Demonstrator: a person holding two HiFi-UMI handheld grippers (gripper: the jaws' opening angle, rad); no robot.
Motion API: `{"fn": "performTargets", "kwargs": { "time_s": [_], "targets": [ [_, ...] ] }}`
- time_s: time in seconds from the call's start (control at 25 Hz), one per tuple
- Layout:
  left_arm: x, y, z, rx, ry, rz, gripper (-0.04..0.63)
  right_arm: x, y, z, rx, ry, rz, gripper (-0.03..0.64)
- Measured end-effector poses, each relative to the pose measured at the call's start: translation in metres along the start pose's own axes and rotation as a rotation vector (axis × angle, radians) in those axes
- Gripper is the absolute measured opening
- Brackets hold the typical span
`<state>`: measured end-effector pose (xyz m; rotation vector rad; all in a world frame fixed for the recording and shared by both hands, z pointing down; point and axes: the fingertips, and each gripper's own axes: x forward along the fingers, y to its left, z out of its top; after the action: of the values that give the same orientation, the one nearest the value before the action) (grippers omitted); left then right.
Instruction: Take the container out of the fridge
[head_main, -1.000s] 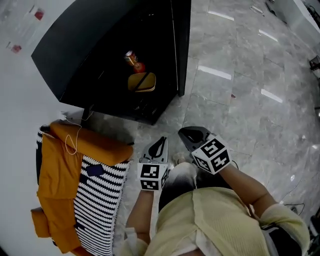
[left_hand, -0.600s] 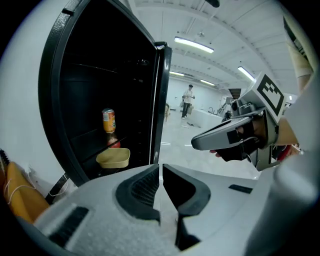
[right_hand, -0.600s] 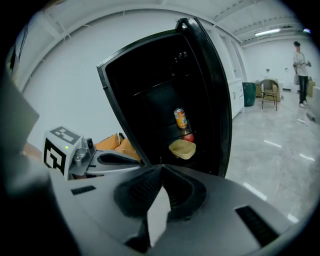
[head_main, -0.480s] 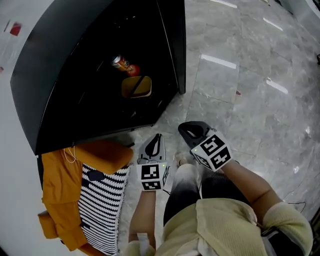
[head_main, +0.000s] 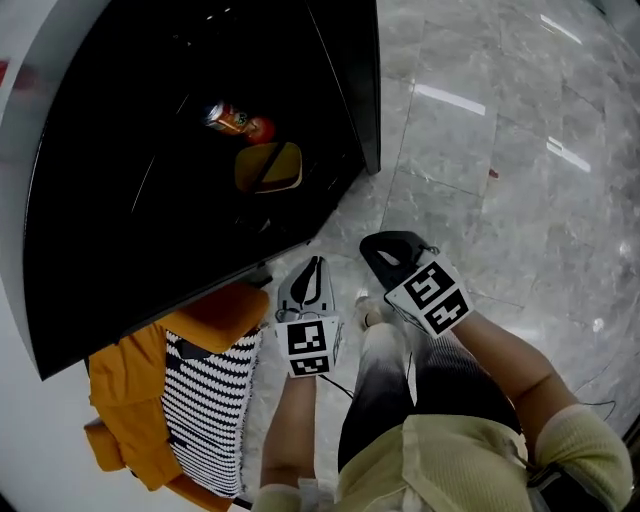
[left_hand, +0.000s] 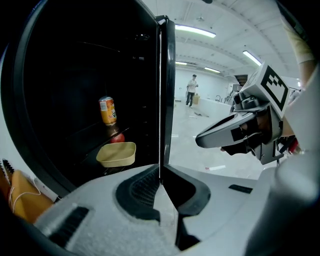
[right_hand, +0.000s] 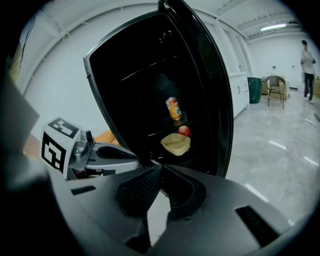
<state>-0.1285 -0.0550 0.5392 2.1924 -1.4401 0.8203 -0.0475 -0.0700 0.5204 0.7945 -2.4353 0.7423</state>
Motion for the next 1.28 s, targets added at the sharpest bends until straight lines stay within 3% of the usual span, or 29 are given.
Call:
{"fn": "performTargets", "kwargs": {
  "time_s": [0.24, 0.52, 1.16, 1.28],
  "targets": [
    [0.03, 0.011, -0.003, 0.038, 0.016, 0.035, 0.04, 0.02, -0.017, -0.005, -0.01, -0.005, 0.013, 0.031],
    [0.056, 0.026, -0.005, 0.146, 0.031, 0.091, 0.04, 0.036, -0.028, -0.004, -0.023, -0.039, 0.015, 0.031],
    [0.114, 0.077, 0.001, 0.194, 0.048, 0.193, 0.041, 0.073, -0.047, -0.005, -0.042, -0.069, 0.035, 0.031],
    [0.127, 0.084, 0.001, 0.232, 0.057, 0.201, 0.041, 0.079, -0.052, -0.007, -0.044, -0.066, 0.036, 0.031]
  ]
}}
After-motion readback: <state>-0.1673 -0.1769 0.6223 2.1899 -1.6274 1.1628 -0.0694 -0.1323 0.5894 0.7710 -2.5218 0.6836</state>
